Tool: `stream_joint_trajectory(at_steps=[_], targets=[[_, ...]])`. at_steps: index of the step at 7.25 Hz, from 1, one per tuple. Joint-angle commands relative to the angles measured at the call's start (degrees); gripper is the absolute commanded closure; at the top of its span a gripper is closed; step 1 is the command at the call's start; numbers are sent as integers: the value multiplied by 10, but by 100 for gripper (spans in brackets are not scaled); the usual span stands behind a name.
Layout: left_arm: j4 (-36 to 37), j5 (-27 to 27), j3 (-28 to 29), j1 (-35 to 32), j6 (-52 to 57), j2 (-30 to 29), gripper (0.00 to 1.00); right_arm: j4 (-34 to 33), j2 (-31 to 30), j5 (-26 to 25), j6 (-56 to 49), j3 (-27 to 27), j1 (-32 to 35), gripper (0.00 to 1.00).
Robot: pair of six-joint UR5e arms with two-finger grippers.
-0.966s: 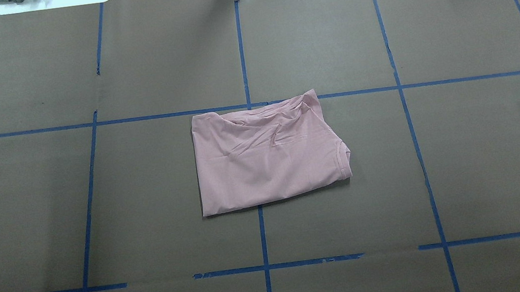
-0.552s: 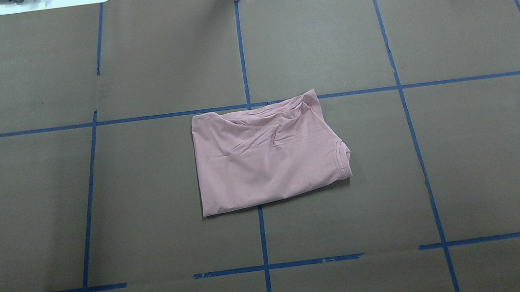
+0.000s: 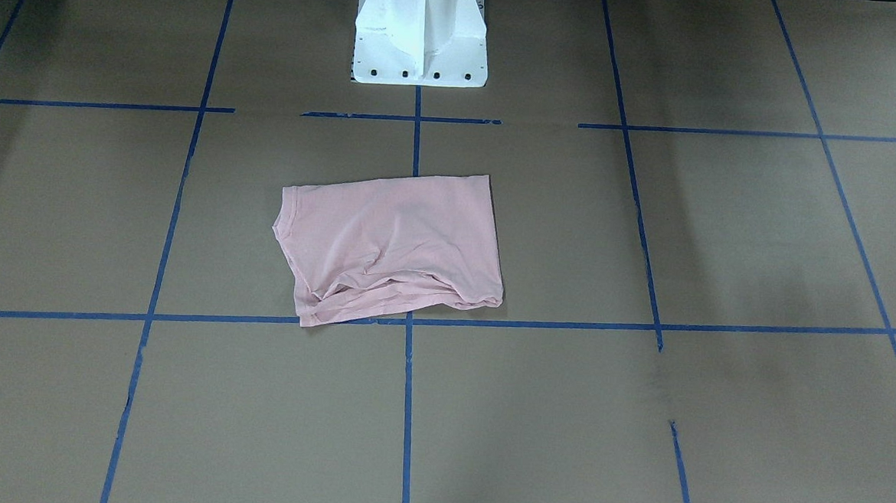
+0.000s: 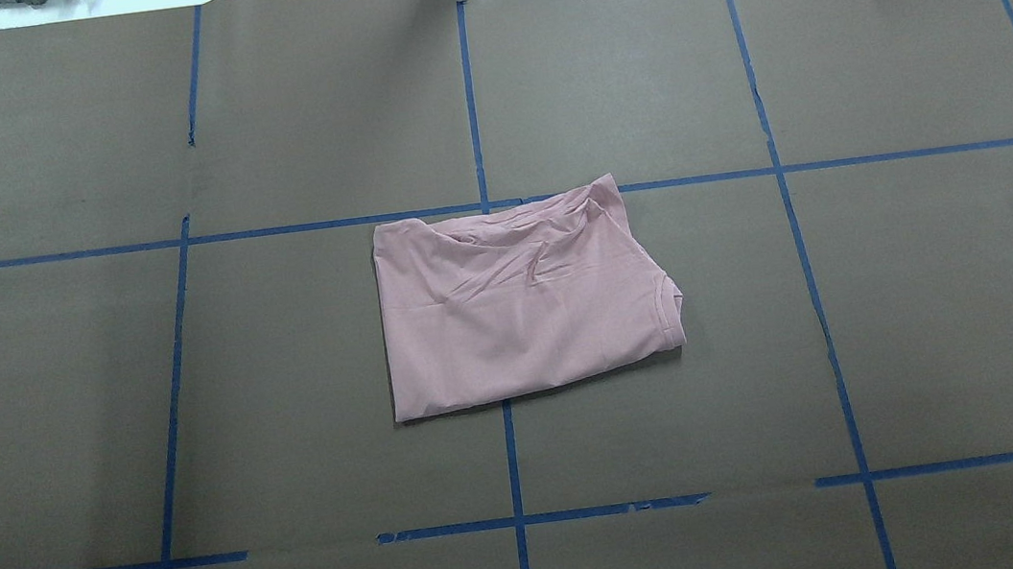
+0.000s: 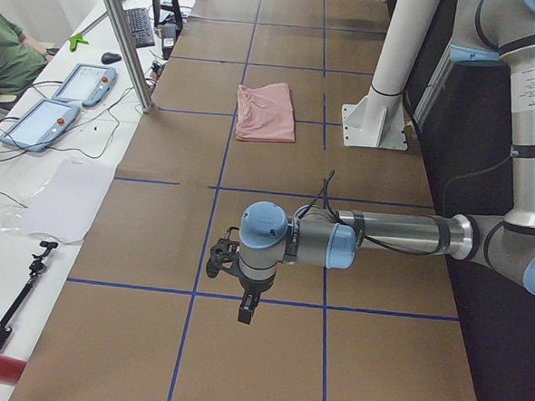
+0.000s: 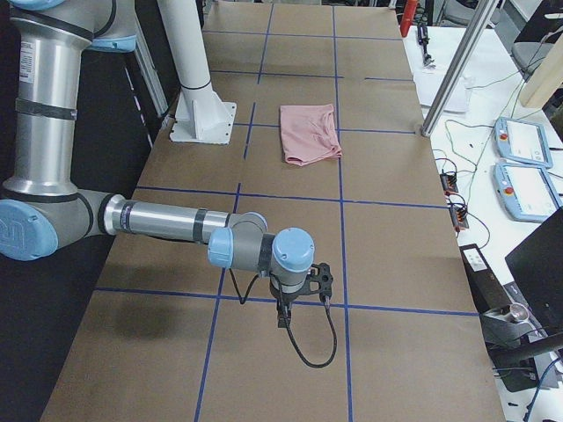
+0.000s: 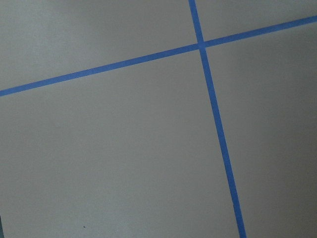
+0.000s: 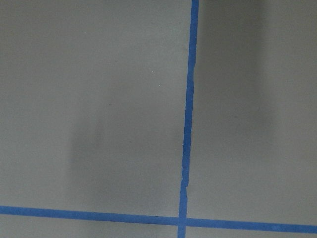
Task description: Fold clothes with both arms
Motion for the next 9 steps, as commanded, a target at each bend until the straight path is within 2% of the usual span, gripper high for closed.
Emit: stream_joint_trajectory(at_steps=[1, 9], targets=[[0, -2, 0, 0, -1, 1, 0, -1, 0, -2, -4, -6, 0, 0], [-1, 0, -2, 0, -1, 3, 0, 0, -11, -10, 2, 1, 0, 0]])
